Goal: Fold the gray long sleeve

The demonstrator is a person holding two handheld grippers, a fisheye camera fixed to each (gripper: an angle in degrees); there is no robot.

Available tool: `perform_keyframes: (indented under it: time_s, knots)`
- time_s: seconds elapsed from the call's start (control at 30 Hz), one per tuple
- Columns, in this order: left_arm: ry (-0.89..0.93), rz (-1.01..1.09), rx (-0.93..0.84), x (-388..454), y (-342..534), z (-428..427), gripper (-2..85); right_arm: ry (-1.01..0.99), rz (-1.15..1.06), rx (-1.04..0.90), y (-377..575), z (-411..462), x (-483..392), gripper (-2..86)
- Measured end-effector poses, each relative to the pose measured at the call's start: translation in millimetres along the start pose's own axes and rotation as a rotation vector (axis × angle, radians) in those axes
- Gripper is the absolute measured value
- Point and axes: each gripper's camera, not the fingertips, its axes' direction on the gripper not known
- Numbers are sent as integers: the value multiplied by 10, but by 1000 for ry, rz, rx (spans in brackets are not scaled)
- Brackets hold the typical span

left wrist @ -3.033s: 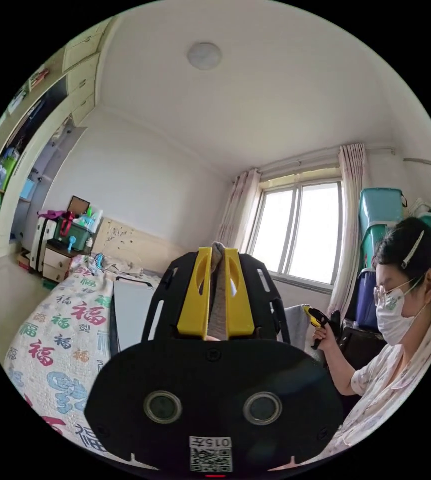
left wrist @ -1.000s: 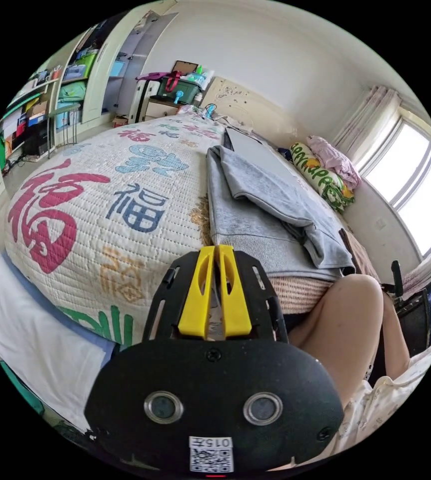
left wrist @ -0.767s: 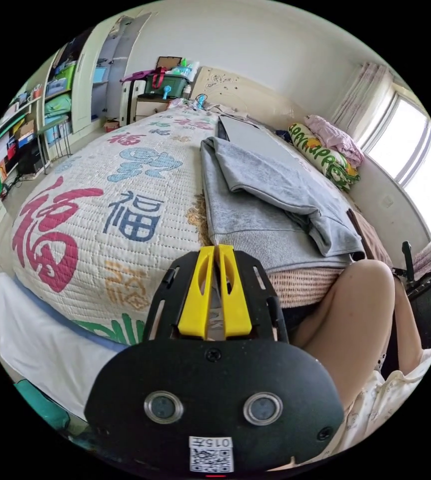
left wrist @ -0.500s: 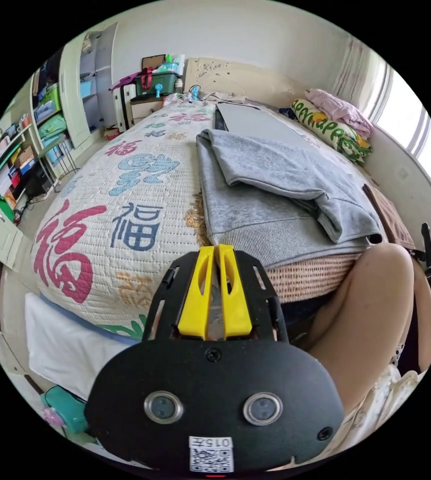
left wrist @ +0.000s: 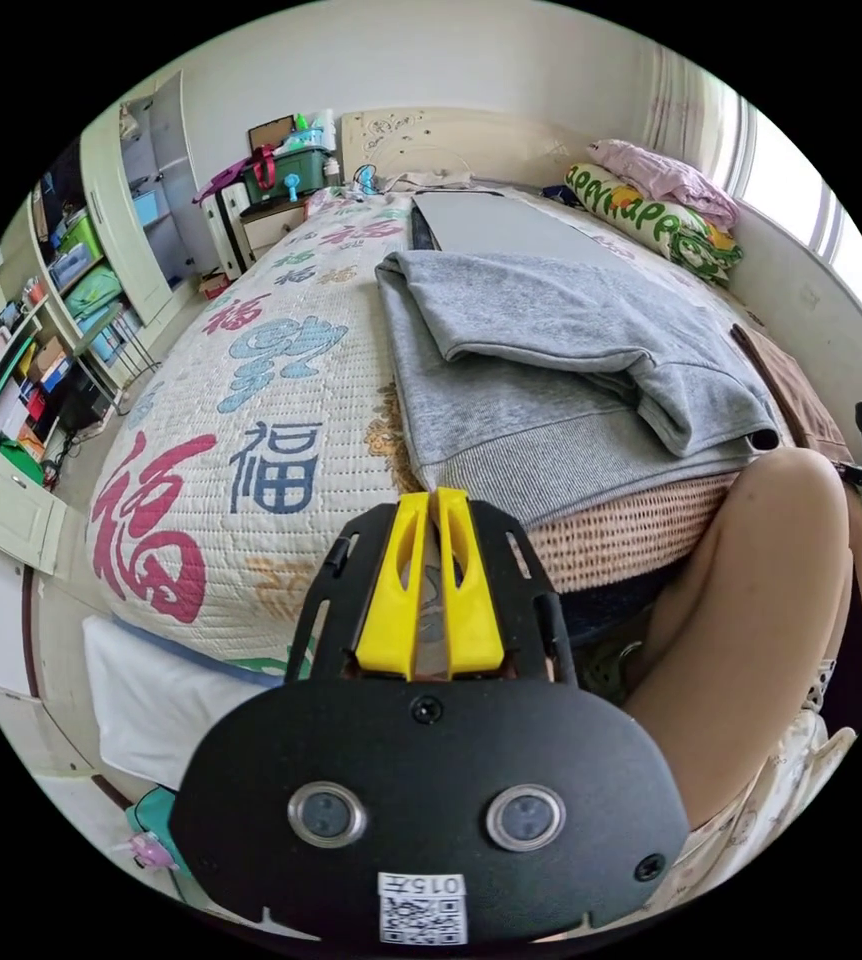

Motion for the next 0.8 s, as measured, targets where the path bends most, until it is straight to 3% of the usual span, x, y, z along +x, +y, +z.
perform_keyframes:
  time_s: [0.4, 0.8]
  knots:
    - [-45, 194, -56, -30, -403, -42, 8, 119, -230, -117, -16, 94, -189, 30]
    - [125, 14, -45, -723, -503, 211, 36, -31, -128, -84, 373, -325, 179, 48]
